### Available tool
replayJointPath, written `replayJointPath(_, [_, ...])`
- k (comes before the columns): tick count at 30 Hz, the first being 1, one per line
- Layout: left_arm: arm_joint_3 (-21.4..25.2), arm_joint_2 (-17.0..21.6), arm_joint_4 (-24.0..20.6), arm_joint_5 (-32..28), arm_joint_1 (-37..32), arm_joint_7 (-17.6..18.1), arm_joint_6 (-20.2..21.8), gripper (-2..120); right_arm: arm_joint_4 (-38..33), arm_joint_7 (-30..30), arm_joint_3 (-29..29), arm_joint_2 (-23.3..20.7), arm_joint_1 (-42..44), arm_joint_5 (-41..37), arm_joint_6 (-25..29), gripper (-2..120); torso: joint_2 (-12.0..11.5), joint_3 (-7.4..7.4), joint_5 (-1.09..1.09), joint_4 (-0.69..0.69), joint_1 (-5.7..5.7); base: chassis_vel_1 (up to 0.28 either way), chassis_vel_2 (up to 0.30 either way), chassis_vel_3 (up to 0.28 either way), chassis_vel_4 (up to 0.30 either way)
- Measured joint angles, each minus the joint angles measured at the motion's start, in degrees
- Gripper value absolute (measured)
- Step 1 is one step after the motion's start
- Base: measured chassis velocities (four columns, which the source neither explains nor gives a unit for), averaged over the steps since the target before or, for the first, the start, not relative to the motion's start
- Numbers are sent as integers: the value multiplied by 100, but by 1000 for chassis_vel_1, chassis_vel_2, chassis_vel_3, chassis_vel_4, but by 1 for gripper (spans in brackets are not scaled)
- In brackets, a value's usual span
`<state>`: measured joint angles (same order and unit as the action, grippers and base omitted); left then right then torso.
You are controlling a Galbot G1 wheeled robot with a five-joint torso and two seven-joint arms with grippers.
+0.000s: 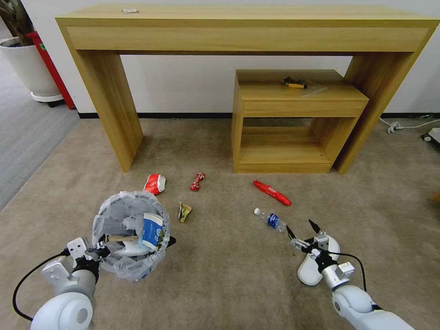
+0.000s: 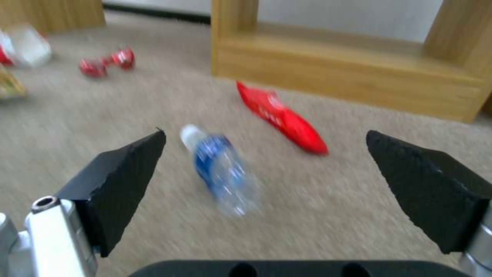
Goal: Pick up the trash bin and place the garbage on the floor into it.
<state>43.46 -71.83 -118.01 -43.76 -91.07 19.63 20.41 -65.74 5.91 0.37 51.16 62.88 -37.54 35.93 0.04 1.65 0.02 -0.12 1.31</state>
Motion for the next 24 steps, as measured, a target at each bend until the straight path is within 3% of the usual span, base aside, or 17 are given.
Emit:
replayJointPath(3, [3, -28, -4, 14, -7, -21, -18, 0, 594, -1, -265, -2, -314, 126, 24, 100, 0, 0, 1, 1, 0, 0, 0, 0, 0])
replayJointPath(12, [-43, -158, -17, 72, 12, -26, -21, 0, 1433, 254, -978, 113, -973, -3, 134, 99, 0, 0, 0, 0, 0, 0, 0, 0, 0])
replayJointPath(17, [-48, -214, -78, 88, -28, -27, -28, 0, 2147, 478, -1587, 306, -1668, -216, 152, 98, 0, 0, -1, 0, 0, 0, 0, 0, 0])
replayJointPath(24, [-37, -230, -223, 83, -84, -29, -28, 0, 2940, 620, -2000, 630, -2372, -290, 158, 98, 0, 0, -2, 2, 0, 0, 0, 0, 0])
